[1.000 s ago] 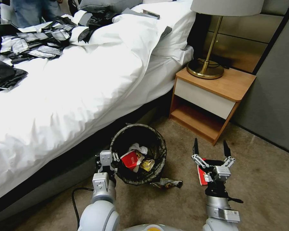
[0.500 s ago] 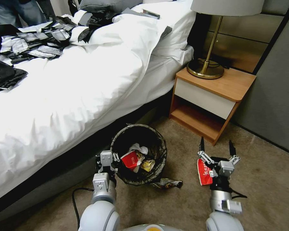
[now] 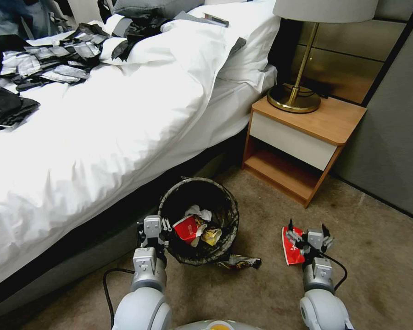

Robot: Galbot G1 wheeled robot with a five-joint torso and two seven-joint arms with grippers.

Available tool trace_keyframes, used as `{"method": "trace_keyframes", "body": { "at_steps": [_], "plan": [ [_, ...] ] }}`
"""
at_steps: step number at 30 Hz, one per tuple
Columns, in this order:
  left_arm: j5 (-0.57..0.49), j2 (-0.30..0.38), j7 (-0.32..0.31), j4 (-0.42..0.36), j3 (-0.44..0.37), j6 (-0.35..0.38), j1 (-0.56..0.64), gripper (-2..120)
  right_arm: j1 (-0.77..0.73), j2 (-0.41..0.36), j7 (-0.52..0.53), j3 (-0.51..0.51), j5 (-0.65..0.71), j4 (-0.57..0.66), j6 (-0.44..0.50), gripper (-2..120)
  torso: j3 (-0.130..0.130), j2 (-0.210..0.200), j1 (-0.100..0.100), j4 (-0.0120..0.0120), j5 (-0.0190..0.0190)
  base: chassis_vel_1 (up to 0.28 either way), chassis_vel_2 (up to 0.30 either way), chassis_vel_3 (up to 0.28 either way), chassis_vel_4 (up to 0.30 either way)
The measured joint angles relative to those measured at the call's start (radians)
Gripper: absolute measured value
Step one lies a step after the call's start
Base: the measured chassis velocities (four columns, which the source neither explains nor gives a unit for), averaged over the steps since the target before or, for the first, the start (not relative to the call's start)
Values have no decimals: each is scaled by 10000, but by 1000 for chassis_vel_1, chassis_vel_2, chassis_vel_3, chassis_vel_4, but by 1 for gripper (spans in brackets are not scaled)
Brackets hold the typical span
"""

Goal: Pick up the trash bin, then pick up the garbage from the floor and place it into the trash bin.

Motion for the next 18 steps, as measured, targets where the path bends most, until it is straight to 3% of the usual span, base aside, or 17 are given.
{"method": "trace_keyframes", "body": {
  "at_steps": [11,18],
  "plan": [
    [26,31,9,37,65,-12,23,0,990,-13,-634,131,254,-2427,-57,100,0,0,0,0,-2,0,0,0,0],
    [25,43,9,37,55,-13,24,0,1703,-107,-1005,226,332,-3826,464,100,0,0,0,0,-2,0,0,0,0]
  ]
}}
